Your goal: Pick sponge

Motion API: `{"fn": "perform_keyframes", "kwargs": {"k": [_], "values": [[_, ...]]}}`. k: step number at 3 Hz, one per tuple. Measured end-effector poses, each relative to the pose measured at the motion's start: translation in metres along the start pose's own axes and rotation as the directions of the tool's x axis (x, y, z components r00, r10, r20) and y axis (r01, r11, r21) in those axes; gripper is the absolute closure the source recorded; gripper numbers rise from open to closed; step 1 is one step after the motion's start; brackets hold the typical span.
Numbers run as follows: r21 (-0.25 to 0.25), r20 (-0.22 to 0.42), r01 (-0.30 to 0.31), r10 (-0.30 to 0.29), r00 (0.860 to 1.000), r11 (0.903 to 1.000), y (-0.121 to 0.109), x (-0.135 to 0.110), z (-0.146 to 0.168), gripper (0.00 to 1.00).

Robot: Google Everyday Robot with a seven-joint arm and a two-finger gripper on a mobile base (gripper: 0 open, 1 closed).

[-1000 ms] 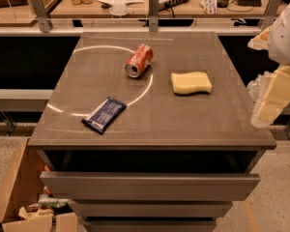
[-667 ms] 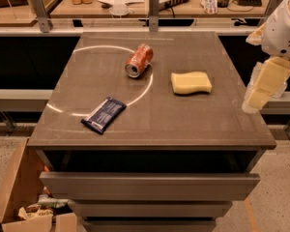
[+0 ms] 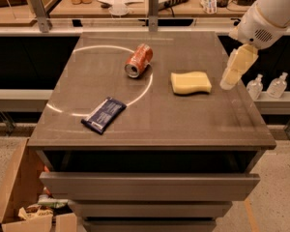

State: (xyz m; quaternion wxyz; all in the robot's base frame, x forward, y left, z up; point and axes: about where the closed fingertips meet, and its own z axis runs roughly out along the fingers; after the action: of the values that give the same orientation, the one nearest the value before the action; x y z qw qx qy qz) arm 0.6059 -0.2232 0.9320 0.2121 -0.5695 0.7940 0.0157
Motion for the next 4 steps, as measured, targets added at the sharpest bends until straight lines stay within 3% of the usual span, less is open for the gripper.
{"fn": "perform_keyframes", "kwargs": {"k": [1,3,4], "values": [[-0.032,0.004,-0.005,0.005,1.000,0.9995,-0.021,-0.010,0.035,0.00],[-0.129,-0.013,-0.041,0.040,0.999,0.9908,-0.023,-0.020,0.104,0.03],[-0.157,-0.026,-0.052,0.049,0.998,0.9862,-0.018,-0.019,0.116,0.26]]}}
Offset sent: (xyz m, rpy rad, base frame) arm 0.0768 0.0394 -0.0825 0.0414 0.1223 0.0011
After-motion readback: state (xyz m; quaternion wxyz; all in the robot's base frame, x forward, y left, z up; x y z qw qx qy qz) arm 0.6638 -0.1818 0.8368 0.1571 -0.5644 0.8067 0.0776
